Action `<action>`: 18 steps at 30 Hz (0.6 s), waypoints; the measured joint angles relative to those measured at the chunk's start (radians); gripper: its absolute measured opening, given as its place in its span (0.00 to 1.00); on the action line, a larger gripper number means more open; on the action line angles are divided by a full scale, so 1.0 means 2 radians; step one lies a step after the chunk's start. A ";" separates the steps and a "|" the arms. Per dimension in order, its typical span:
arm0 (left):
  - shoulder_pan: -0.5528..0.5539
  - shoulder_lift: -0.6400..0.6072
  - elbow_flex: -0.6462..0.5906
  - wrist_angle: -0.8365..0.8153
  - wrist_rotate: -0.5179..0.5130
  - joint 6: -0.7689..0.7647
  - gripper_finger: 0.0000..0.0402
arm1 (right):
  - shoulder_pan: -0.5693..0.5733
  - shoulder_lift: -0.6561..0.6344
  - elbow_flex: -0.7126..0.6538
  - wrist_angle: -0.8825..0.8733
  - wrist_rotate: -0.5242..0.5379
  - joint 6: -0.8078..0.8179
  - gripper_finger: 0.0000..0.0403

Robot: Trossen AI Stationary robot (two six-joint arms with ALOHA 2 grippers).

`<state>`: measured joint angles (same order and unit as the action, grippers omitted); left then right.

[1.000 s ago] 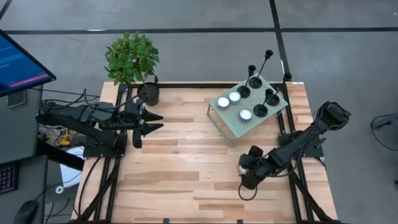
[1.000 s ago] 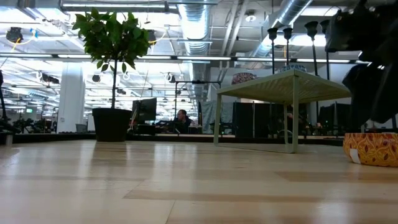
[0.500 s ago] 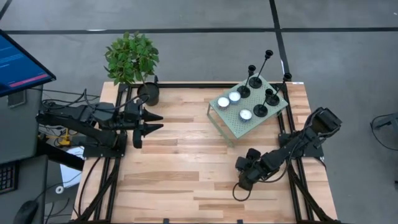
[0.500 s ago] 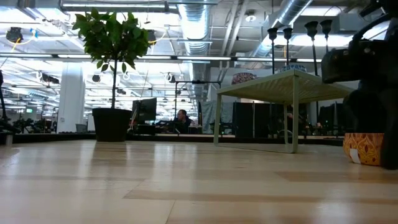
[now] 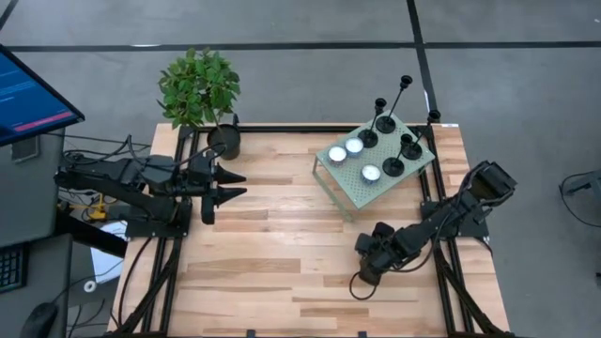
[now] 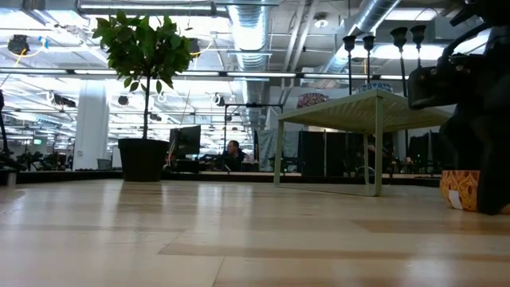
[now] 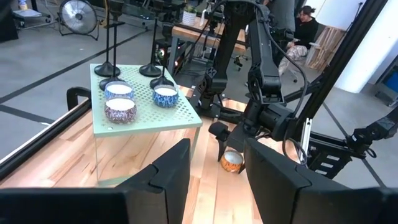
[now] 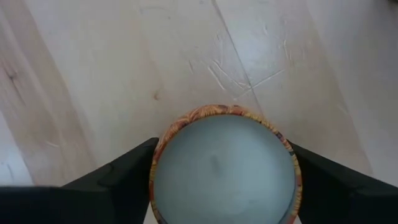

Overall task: Pick & Place candle stick holders
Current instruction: Put the orange scented candle on the shelf

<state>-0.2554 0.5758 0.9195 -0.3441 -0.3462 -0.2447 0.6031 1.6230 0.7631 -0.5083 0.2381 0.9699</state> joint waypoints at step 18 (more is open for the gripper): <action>0.000 0.000 0.000 -0.023 0.009 0.003 0.36 | -0.012 0.001 -0.001 -0.005 -0.014 -0.001 0.77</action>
<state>-0.2554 0.5758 0.9195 -0.3891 -0.3279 -0.2379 0.5797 1.6241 0.7620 -0.5182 0.2107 0.9682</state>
